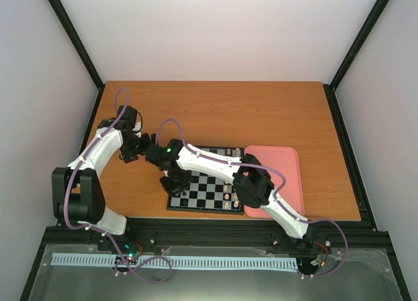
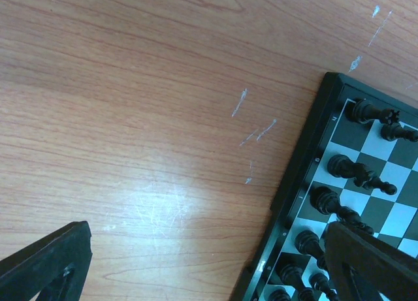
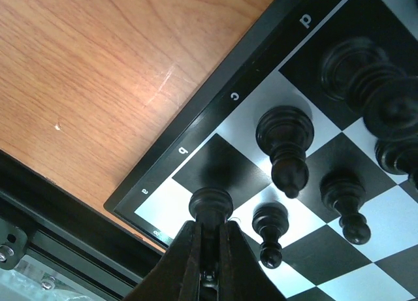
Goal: Set up the chess pieces on the board
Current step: Place the chess piece on the chessboard, then pick up the chess piece from the storage box.
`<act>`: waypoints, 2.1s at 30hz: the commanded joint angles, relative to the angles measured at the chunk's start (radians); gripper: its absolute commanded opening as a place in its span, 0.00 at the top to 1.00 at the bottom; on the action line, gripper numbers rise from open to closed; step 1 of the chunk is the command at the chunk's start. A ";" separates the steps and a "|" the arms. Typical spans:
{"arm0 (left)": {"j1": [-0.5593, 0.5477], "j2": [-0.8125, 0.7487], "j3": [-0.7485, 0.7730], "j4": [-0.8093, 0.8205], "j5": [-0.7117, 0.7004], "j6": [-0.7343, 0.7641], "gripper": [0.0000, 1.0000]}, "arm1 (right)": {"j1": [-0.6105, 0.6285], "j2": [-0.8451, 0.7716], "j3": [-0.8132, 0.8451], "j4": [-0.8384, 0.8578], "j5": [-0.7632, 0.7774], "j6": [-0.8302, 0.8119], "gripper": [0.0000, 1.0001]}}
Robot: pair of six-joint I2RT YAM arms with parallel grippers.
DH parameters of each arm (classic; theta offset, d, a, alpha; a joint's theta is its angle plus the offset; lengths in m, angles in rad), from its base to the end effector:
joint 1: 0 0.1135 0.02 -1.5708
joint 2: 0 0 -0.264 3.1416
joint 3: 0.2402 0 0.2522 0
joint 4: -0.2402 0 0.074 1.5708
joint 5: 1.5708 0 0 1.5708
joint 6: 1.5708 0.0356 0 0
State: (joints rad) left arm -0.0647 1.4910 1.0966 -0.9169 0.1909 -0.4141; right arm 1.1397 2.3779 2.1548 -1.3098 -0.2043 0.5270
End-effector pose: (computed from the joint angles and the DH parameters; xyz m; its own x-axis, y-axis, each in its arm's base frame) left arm 0.2751 -0.0246 0.2326 -0.9281 -0.3357 -0.1611 -0.2855 0.9192 -0.2711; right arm 0.1886 0.4273 0.1916 -0.8100 -0.5824 0.0692 -0.5617 0.8042 0.1943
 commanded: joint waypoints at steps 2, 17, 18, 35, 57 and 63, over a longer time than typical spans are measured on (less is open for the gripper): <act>-0.007 -0.003 0.009 0.003 0.012 -0.004 0.00 | -0.017 0.034 0.009 -0.001 -0.018 -0.015 0.95; -0.005 0.011 0.016 0.000 0.006 -0.001 0.00 | -0.023 0.014 0.022 -0.003 -0.007 -0.041 0.78; -0.007 0.012 0.017 0.000 0.006 -0.001 0.00 | -0.023 0.005 0.023 -0.001 -0.006 -0.043 0.77; -0.006 -0.001 0.016 -0.007 0.010 0.000 0.00 | -0.076 -0.428 -0.265 -0.104 0.159 0.121 0.50; -0.009 -0.001 0.004 0.015 0.065 -0.011 0.00 | -0.951 -1.217 -1.450 0.101 0.142 0.326 0.50; -0.008 0.002 0.002 0.014 0.063 -0.010 0.00 | -1.033 -1.147 -1.441 0.107 0.157 0.306 0.47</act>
State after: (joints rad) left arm -0.0677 1.5009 1.0946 -0.9134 0.2443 -0.4145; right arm 0.1551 1.1992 0.7097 -1.2171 -0.0635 0.8478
